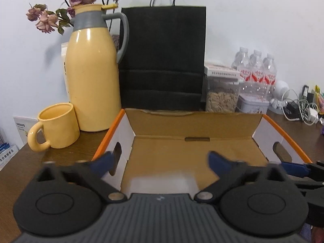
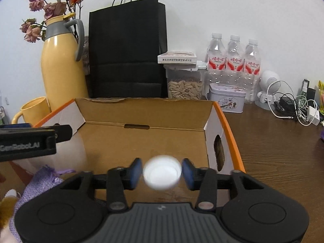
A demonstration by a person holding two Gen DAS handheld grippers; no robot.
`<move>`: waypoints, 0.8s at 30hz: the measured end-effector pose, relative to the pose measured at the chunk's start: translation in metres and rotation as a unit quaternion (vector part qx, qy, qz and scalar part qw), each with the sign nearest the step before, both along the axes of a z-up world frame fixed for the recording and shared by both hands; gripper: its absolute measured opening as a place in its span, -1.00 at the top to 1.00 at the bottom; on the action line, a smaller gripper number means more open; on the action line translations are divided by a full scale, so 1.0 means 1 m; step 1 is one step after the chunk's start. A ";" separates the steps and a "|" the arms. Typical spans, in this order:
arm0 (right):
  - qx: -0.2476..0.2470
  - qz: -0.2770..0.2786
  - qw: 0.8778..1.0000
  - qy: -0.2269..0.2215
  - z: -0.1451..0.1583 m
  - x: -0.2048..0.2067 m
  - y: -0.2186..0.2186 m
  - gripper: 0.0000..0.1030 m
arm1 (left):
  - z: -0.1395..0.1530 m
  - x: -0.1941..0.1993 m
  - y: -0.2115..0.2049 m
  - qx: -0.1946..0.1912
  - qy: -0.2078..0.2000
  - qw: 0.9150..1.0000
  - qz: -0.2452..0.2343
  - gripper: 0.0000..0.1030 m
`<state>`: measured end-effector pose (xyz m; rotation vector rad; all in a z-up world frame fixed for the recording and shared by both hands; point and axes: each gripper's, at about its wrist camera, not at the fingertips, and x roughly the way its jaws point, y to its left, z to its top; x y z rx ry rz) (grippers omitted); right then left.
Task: Organize objects
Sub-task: 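Carry the cap and clear box into the cardboard box and open both grippers, then withdraw both grippers from the cardboard box back over the table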
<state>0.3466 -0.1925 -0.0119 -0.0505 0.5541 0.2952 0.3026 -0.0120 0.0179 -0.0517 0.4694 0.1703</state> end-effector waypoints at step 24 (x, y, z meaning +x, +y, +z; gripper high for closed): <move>0.029 -0.012 0.996 -0.079 0.041 -0.035 -0.014 -1.00 | 0.031 -0.033 -0.002 -0.011 -0.057 0.998 0.000 -1.00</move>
